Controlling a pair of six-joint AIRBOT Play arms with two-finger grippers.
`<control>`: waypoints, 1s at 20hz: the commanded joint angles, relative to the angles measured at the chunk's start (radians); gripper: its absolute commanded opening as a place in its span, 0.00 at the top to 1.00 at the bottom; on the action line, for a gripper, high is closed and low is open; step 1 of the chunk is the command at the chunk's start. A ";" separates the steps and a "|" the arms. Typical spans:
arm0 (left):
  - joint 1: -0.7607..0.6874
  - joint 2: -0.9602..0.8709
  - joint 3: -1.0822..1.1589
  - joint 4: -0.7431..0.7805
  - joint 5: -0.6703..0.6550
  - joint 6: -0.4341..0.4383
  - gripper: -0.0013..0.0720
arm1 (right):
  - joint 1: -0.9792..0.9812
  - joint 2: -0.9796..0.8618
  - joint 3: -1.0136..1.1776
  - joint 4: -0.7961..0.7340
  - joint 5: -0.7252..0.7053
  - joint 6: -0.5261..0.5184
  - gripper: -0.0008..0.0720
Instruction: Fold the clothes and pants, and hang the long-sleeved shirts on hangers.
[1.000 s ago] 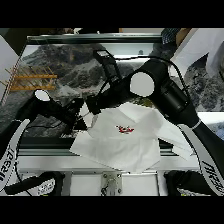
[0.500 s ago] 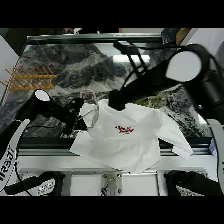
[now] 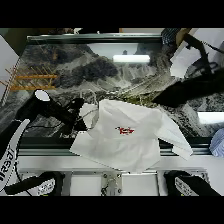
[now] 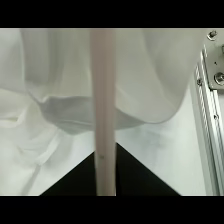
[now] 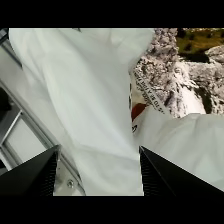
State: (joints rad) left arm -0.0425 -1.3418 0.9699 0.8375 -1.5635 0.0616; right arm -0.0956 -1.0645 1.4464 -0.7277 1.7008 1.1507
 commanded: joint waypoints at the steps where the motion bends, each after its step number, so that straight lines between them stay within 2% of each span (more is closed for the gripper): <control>1: 0.001 0.000 0.000 0.001 -0.007 -0.009 0.96 | -0.270 0.101 -0.290 0.265 -0.010 -0.247 0.26; 3: 0.001 0.000 0.000 0.001 -0.007 -0.009 0.96 | -0.333 0.113 -0.397 0.310 -0.010 -0.334 0.26; 7: 0.001 0.000 0.000 0.007 -0.007 -0.009 0.96 | -0.311 0.101 -0.463 0.309 -0.021 -0.473 0.26; 12: 0.001 0.000 0.000 0.008 -0.007 -0.009 0.96 | -0.246 0.098 -0.465 0.294 -0.021 -0.803 0.26; 15: 0.001 0.000 0.000 0.008 -0.007 -0.009 0.96 | -0.208 0.088 -0.466 0.294 -0.021 -0.903 0.26; 16: 0.001 0.000 0.000 0.008 -0.007 -0.009 0.96 | -0.199 0.080 -0.470 0.290 -0.021 -0.921 0.32; 17: 0.001 0.000 0.000 0.008 -0.007 -0.010 0.96 | -0.192 0.070 -0.471 0.263 -0.021 -0.940 0.49; 18: 0.001 0.000 0.000 0.008 -0.007 -0.010 0.96 | -0.189 0.059 -0.471 0.220 -0.021 -0.945 0.61; 20: 0.001 0.000 0.000 0.008 -0.007 -0.010 0.96 | -0.190 0.029 -0.475 0.190 -0.021 -0.946 0.59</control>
State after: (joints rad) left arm -0.0422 -1.3418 0.9699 0.8478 -1.5700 0.0494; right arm -0.2955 -1.0058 0.9760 -0.4870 1.6798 0.2565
